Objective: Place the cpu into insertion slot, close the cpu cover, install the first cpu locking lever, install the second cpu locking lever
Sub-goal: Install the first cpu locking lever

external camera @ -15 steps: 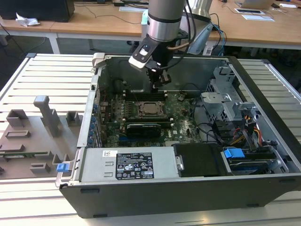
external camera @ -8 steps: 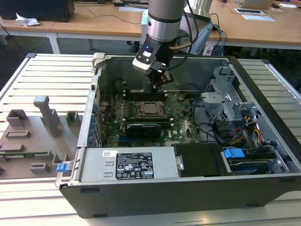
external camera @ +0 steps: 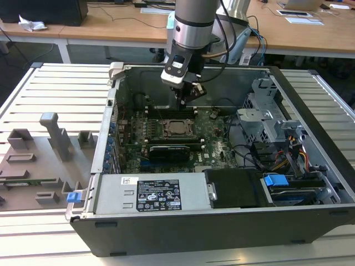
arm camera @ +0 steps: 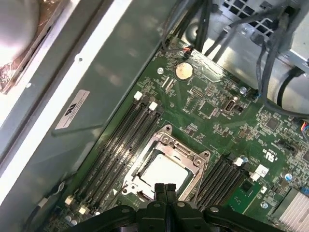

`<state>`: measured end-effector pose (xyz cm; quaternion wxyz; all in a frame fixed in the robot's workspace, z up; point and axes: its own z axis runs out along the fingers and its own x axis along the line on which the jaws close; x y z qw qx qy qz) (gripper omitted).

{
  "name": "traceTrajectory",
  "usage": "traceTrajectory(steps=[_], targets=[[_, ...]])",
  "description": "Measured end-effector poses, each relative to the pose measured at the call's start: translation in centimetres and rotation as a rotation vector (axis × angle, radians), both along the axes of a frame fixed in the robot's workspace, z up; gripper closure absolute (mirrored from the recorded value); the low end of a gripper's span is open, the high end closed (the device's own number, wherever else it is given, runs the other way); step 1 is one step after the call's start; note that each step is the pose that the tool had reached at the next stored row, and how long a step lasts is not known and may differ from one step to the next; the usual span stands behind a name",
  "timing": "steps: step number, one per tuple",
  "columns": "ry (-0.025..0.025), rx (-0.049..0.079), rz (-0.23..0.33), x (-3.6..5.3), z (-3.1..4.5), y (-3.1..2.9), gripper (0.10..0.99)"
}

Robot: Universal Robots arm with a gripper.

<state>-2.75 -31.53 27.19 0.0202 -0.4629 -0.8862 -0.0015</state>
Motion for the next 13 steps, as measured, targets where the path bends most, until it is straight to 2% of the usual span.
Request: traceTrajectory(steps=[5,9,13], targets=[[0.0001,0.000,0.064,0.00,0.00,0.00,0.980],[0.0000,0.000,0.141,0.00,0.00,0.00,0.980],[0.0000,0.000,0.186,0.00,0.00,0.00,0.980]])
